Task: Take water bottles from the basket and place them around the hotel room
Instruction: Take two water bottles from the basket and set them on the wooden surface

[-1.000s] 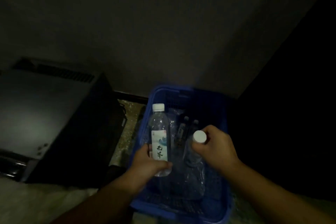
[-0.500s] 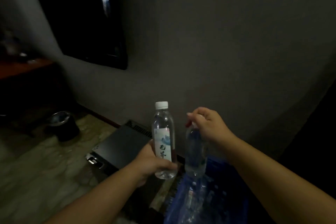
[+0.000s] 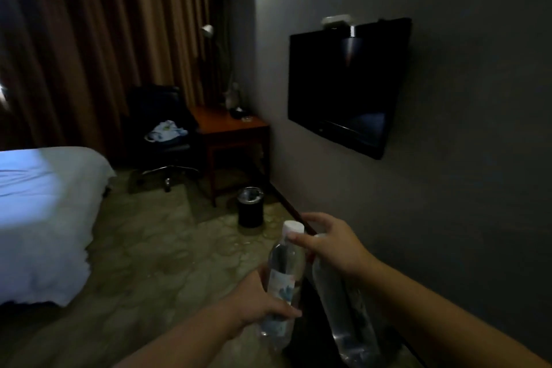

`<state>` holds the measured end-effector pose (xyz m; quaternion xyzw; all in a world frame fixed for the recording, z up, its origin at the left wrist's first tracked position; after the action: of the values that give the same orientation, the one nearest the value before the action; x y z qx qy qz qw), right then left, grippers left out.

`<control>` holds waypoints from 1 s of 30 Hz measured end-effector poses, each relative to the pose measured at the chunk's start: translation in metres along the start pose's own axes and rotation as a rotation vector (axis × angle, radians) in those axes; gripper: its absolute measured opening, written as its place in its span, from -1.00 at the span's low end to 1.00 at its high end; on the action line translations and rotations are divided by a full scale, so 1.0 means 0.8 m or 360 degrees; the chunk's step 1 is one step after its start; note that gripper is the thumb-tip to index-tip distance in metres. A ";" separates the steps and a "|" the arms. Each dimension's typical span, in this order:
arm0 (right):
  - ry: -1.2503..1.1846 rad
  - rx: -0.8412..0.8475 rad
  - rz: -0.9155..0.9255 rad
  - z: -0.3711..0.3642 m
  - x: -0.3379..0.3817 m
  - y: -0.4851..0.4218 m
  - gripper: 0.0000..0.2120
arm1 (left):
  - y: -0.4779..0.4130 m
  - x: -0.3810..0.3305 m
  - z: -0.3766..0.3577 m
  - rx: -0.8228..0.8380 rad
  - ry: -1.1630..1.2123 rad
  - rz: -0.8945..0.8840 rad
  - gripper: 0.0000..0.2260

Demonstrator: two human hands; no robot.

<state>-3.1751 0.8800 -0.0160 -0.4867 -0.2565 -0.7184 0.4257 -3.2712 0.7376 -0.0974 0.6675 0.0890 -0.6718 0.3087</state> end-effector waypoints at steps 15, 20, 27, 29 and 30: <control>0.0593 0.0446 0.0400 -0.339 0.124 -0.284 -0.84 | -0.074 0.008 0.426 -0.0284 -0.0290 -0.0215 -0.44; 0.0705 0.0492 0.0361 -0.374 0.110 -0.363 -0.55 | -0.127 -0.032 0.488 -0.0258 -0.0571 -0.0290 -0.70; 0.0645 0.0533 0.0303 -0.393 0.078 -0.536 -0.87 | -0.270 -0.063 0.563 -0.0313 -0.0841 -0.0269 -0.76; 0.0562 0.0483 0.0276 -0.393 0.064 -0.600 -0.68 | -0.329 -0.079 0.585 -0.0336 -0.0899 -0.0289 -0.74; 0.0506 0.0456 0.0263 -0.391 0.057 -0.633 -0.58 | -0.362 -0.087 0.597 -0.0360 -0.0935 -0.0289 -0.75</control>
<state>-3.7692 0.8750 -0.0744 -0.3211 -0.2449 -0.7050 0.5830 -3.8335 0.7342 -0.0711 0.3958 0.1293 -0.8463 0.3323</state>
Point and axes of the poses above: each hand's wrist, its own y-axis away from the middle knuckle, its own z-axis out of the back of the hand, x = y × z, the point moved 1 cm from there along -y, towards the middle knuckle
